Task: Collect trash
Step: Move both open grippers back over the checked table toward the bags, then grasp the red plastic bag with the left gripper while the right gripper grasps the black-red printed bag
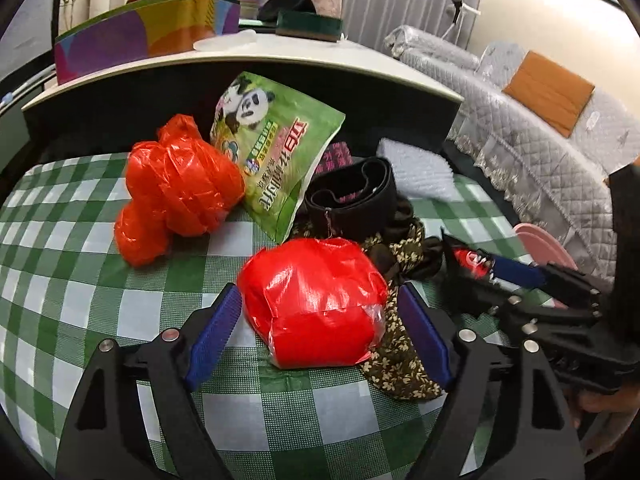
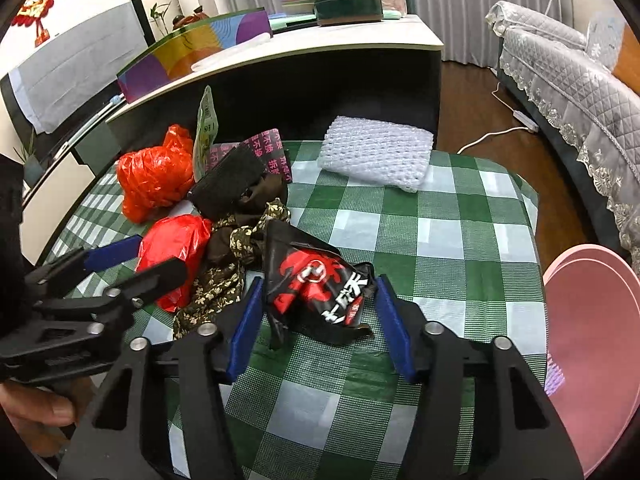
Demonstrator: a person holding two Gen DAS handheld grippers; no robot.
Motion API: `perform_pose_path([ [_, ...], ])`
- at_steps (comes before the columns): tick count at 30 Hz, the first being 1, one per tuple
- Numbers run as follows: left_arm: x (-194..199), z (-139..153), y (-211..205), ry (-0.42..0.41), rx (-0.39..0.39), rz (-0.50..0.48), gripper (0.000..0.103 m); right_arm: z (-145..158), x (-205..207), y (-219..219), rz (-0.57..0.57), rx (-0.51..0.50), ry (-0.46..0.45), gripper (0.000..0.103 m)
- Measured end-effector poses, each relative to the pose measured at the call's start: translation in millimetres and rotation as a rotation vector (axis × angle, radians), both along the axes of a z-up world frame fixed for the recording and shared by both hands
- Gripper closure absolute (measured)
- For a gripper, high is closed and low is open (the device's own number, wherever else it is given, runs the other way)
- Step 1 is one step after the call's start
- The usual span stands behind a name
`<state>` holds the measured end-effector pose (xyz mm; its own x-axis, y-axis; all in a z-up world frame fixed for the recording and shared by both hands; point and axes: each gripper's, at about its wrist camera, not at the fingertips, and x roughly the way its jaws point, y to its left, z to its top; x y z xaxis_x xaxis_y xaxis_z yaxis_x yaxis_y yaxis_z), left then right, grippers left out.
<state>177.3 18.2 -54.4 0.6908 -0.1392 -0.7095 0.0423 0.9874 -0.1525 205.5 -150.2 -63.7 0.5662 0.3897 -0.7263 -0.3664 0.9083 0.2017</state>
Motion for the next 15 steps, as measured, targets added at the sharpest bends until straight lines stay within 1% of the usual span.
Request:
perform_pose_path([
  [3, 1, -1, -2, 0.010, 0.004, -0.007, 0.026, 2, -1, -1, -0.002, 0.002, -0.003, 0.050],
  [5, 1, -1, -2, 0.013, 0.011, -0.003, 0.030, 3, -2, -3, -0.002, 0.006, -0.006, 0.050],
  [7, 0, -1, -2, 0.013, 0.013, -0.006, 0.032, 5, -3, -3, 0.000, 0.008, -0.012, 0.050],
  [15, -10, 10, -3, -0.021, 0.033, -0.003, 0.034, 18, -12, -7, -0.004, 0.006, -0.050, 0.051],
])
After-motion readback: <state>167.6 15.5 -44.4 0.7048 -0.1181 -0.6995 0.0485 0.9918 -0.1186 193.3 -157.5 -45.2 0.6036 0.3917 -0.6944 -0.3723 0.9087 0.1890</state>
